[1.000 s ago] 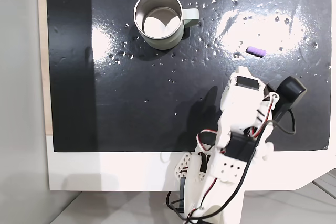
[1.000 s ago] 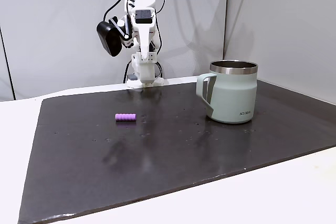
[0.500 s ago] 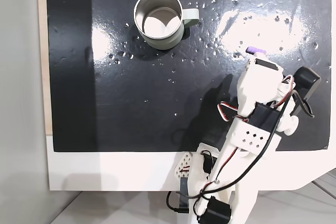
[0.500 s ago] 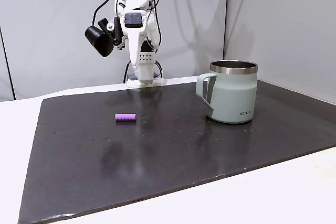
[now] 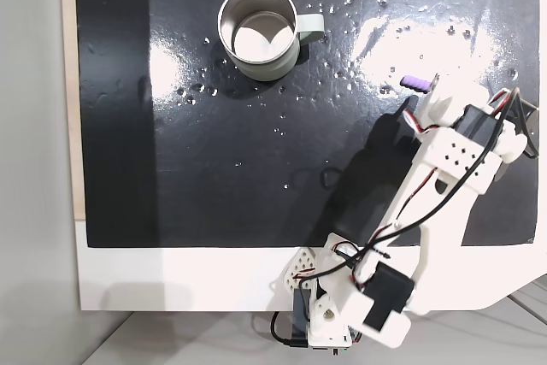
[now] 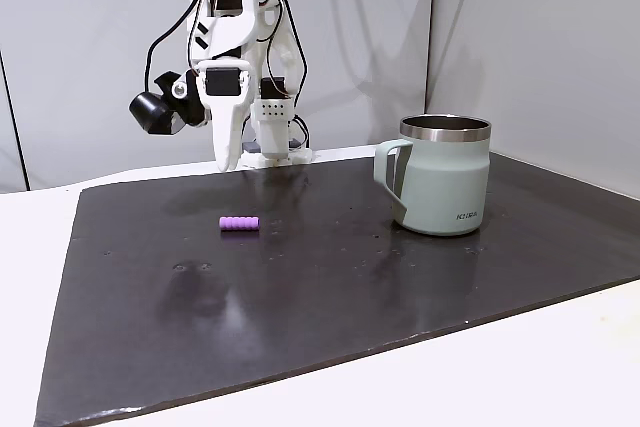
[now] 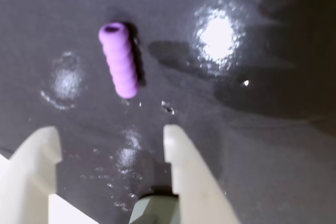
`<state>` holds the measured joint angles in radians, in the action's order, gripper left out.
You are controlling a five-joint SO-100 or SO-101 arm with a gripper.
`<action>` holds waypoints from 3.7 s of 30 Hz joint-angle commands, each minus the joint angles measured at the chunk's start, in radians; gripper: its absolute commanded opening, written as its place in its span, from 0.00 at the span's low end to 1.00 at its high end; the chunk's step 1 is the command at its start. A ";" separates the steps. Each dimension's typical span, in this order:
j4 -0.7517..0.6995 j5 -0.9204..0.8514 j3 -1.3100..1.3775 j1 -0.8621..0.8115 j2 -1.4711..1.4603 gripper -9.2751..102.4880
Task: Grasp a pengrip and put it in the cup.
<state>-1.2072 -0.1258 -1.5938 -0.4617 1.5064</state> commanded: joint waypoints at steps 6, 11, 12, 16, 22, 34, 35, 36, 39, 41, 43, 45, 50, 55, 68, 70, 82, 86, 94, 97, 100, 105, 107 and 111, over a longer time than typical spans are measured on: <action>-0.041 -0.035 0.184 0.028 -0.143 0.27; -0.077 -0.037 0.261 0.054 -0.230 0.27; -0.078 -0.037 0.272 0.057 -0.244 0.27; -0.097 -0.038 0.319 0.072 -0.302 0.27; -0.101 -0.054 0.337 0.071 -0.367 0.26; -0.140 -0.071 0.443 0.018 -0.485 0.24; -0.143 -0.071 0.448 0.017 -0.489 0.23; -0.144 -0.072 0.449 0.015 -0.491 0.21; -0.146 -0.072 0.449 0.015 -0.492 0.15; -0.147 -0.072 0.449 0.015 -0.492 0.11; -0.149 -0.072 0.449 0.015 -0.492 0.08; -0.152 -0.071 0.453 0.017 -0.492 0.08; -0.221 -0.044 0.520 0.032 -0.492 0.08; -0.371 0.009 0.687 0.067 -0.460 0.08; -0.551 0.095 0.744 0.235 -0.206 0.08; -0.578 0.114 0.761 0.276 -0.170 0.08; -0.617 0.206 0.882 0.538 -0.049 0.08; -0.617 0.218 0.945 0.601 -0.075 0.08; -0.571 0.244 1.109 0.657 -0.189 0.08; -0.541 0.245 1.143 0.667 -0.236 0.08; -0.525 0.245 1.170 0.689 -0.282 0.08; -0.489 0.241 1.201 0.719 -0.330 0.09; -0.468 0.230 1.206 0.732 -0.339 0.10; -0.457 0.222 1.213 0.761 -0.354 0.10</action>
<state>-1.6966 0.1089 -0.4387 0.2746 1.1474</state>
